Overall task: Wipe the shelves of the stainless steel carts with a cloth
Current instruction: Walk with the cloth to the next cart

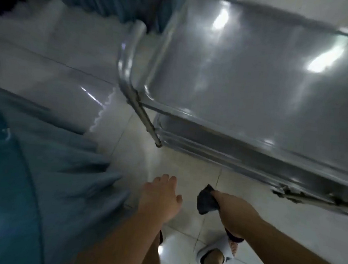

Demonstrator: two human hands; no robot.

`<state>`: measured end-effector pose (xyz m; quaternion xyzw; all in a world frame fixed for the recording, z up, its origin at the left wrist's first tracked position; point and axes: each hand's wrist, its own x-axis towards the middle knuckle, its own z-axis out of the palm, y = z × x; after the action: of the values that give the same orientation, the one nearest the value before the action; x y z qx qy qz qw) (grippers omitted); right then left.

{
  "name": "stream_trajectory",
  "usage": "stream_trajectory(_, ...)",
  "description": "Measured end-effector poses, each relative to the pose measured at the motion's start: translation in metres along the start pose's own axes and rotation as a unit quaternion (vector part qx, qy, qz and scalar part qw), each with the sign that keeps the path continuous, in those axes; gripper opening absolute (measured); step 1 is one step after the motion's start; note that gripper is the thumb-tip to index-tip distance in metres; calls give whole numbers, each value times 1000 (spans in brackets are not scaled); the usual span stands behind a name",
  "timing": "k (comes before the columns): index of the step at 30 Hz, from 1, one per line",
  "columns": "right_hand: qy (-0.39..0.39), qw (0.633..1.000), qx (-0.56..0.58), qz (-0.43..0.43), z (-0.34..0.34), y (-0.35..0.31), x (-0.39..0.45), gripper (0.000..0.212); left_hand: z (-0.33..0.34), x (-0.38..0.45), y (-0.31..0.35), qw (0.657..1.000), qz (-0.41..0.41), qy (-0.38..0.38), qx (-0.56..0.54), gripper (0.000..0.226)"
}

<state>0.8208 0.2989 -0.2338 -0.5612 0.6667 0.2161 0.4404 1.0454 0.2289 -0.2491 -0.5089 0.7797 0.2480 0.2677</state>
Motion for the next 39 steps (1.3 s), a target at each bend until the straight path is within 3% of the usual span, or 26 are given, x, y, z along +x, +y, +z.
stream_trajectory(5, 42, 995, -67, -59, -91, -111, -54, 58, -98, -67, -70, 996, -42, 60, -52, 55)
stream_trajectory(10, 80, 983, -126, -105, -169, -197, -82, 72, -171, -117, -133, 988, -68, 101, -94, 57)
stream_trajectory(15, 130, 971, -121, -161, -228, -275, -93, 40, -233, -144, -182, 978, -91, 153, -104, 52)
stream_trajectory(18, 167, 961, -107, -194, -258, -307, -99, 39, -262, -138, -202, 974, -91, 177, -110, 50)
stream_trajectory(24, 222, 942, -92, -234, -330, -339, -95, 37, -320, -110, -220, 967, -108, 194, -126, 57)
stream_trajectory(32, 222, 937, -78, -258, -435, -353, -74, 37, -420, -85, -246, 959, -152, 208, -120, 57)
stream_trajectory(39, 234, 947, -50, -216, -489, -347, -33, 38, -490, -26, -267, 952, -152, 197, -176, 60)
